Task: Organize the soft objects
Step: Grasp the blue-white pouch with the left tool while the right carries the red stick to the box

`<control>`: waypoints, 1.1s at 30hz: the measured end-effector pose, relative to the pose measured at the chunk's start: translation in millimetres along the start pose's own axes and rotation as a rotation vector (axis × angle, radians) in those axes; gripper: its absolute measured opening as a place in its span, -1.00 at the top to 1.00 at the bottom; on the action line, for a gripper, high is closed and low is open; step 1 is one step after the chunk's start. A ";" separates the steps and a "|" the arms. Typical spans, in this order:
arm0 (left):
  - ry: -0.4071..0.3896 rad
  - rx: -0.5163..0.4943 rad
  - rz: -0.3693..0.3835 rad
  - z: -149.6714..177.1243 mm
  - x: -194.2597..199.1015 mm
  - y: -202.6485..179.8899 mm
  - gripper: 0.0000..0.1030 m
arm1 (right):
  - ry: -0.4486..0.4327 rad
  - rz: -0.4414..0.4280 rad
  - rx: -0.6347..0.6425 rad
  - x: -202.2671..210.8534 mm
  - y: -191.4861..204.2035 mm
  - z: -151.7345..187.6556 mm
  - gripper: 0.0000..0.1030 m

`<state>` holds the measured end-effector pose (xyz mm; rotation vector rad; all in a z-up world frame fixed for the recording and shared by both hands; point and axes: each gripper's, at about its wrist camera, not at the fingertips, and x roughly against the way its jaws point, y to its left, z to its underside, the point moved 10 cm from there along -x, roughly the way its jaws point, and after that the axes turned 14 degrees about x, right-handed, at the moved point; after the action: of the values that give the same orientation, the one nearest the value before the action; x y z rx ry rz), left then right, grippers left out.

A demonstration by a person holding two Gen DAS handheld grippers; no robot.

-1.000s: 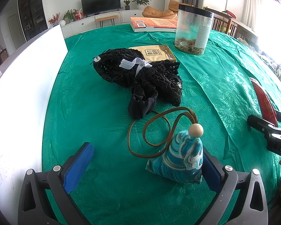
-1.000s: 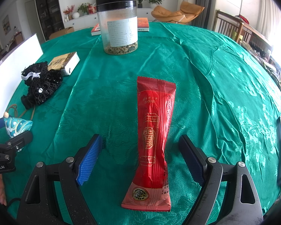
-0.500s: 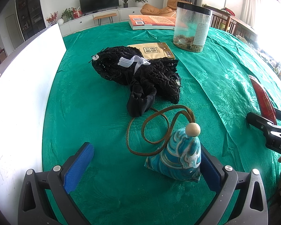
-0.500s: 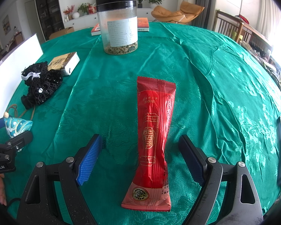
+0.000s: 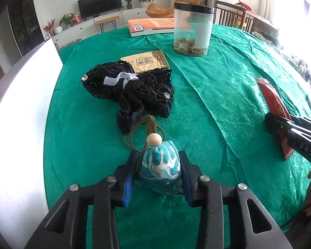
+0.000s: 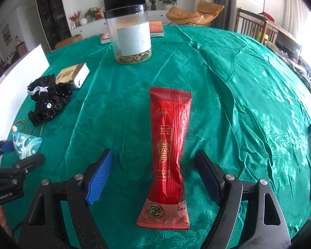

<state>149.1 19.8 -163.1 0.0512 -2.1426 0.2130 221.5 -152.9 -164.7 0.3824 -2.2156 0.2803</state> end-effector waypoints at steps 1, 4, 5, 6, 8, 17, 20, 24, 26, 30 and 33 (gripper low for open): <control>-0.004 0.020 0.030 -0.6 3.9 0.1 0.27 | -0.005 0.004 -0.009 1.3 -1.9 -0.4 0.73; -0.017 0.066 0.129 -4.4 26.1 -0.6 0.27 | -0.021 -0.030 -0.075 5.4 -9.4 0.3 0.67; -0.022 0.083 0.164 -6.1 36.7 -0.2 0.27 | -0.045 -0.039 -0.094 10.5 -11.9 -1.9 0.67; -0.030 0.099 0.195 -8.1 48.4 0.7 0.27 | -0.075 -0.057 -0.115 17.4 -12.9 -5.4 0.67; -0.051 0.127 0.253 -13.3 73.9 3.6 0.27 | -0.117 -0.086 -0.152 32.4 -13.1 -9.2 0.67; -0.193 0.252 0.320 -48.8 171.8 74.6 0.27 | -0.208 -0.213 -0.066 100.8 48.3 -52.6 0.67; -0.222 0.304 0.305 -55.1 193.8 114.5 0.27 | -0.253 -0.286 -0.003 129.1 89.5 -82.1 0.67; -0.249 0.349 0.272 -59.6 214.4 165.1 0.27 | -0.305 -0.401 0.088 160.8 152.4 -118.4 0.67; -0.263 0.369 0.245 -60.2 223.2 187.1 0.27 | -0.316 -0.466 0.113 171.2 180.0 -131.7 0.67; -0.281 0.396 0.179 -55.3 232.9 224.4 0.27 | -0.319 -0.596 0.157 188.3 233.1 -151.6 0.67; -0.270 0.425 0.130 -46.8 228.7 248.0 0.26 | -0.301 -0.682 0.196 195.2 275.3 -160.2 0.67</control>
<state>32.5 282.4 19.8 0.1969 -2.3334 0.7732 119.7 120.9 68.2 1.3184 -2.1962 0.0673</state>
